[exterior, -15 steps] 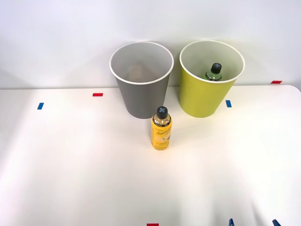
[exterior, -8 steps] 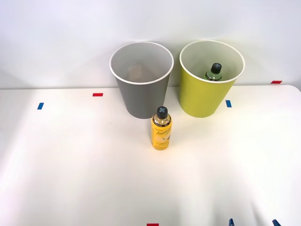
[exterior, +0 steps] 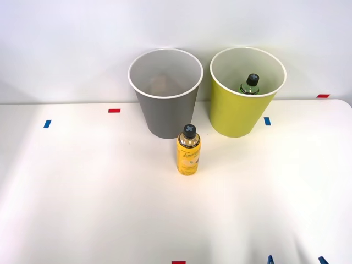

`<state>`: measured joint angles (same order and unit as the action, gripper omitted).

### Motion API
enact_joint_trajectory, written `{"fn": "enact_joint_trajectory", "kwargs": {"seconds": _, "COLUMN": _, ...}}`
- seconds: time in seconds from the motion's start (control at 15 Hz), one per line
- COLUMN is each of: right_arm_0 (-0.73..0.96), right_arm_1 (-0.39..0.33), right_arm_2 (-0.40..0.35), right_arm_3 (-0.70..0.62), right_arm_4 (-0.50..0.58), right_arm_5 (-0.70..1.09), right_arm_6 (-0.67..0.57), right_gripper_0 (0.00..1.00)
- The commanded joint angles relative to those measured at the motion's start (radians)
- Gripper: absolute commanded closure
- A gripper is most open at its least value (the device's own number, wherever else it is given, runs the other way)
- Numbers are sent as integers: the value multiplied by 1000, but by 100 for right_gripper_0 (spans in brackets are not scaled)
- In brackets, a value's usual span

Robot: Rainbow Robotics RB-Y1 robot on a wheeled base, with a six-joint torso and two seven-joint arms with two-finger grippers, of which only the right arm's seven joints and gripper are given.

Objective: Put cans in the gray bin, plastic bottles in the light green bin

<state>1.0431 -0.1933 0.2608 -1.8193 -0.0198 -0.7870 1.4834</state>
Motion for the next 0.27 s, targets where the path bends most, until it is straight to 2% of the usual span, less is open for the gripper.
{"fn": "enact_joint_trajectory", "kwargs": {"seconds": 0.07, "right_arm_0": 0, "right_arm_1": 0, "right_arm_2": 0, "right_arm_3": 0, "right_arm_4": 0, "right_arm_5": 0, "right_arm_6": 0, "right_gripper_0": 0}}
{"fn": "enact_joint_trajectory", "kwargs": {"seconds": 0.27, "right_arm_0": 0, "right_arm_1": 0, "right_arm_2": 0, "right_arm_3": 0, "right_arm_4": 0, "right_arm_5": 0, "right_arm_6": 0, "right_gripper_0": 0}}
